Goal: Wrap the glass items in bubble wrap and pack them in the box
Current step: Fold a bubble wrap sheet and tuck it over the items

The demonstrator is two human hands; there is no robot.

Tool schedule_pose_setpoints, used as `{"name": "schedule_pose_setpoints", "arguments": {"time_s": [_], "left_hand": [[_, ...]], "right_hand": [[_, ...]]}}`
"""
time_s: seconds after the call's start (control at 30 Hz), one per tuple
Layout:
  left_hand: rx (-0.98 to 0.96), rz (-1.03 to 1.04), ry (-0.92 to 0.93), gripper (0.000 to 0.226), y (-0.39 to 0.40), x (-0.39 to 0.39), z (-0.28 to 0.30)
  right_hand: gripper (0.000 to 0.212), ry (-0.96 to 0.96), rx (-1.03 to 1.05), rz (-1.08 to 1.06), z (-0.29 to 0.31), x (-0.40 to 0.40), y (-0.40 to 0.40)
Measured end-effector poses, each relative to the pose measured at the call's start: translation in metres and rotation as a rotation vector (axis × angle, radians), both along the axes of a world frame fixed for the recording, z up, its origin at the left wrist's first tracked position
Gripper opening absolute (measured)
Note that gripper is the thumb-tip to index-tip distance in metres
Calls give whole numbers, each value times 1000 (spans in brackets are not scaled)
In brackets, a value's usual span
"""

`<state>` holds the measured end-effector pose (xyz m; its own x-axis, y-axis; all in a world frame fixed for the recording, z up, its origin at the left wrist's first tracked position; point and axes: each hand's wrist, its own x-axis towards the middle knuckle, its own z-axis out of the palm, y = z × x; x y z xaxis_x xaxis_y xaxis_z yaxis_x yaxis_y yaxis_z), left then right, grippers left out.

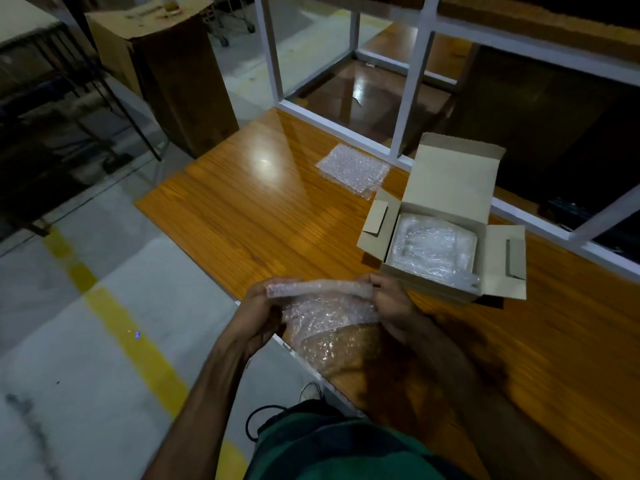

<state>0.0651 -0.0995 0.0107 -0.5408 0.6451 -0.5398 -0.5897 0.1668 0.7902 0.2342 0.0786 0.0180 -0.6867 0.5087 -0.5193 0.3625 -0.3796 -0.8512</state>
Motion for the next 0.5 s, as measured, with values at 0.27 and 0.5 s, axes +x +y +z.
{"name": "schedule_pose_setpoints", "arguments": {"time_s": [0.27,0.5], "left_hand": [[218,7,-377,31,-5,14,2],[53,-40,141,59,10,27,0]], "right_hand": [[31,22,-16,-108,0,5,8],[37,218,-366,-253,8,5,-3]]}}
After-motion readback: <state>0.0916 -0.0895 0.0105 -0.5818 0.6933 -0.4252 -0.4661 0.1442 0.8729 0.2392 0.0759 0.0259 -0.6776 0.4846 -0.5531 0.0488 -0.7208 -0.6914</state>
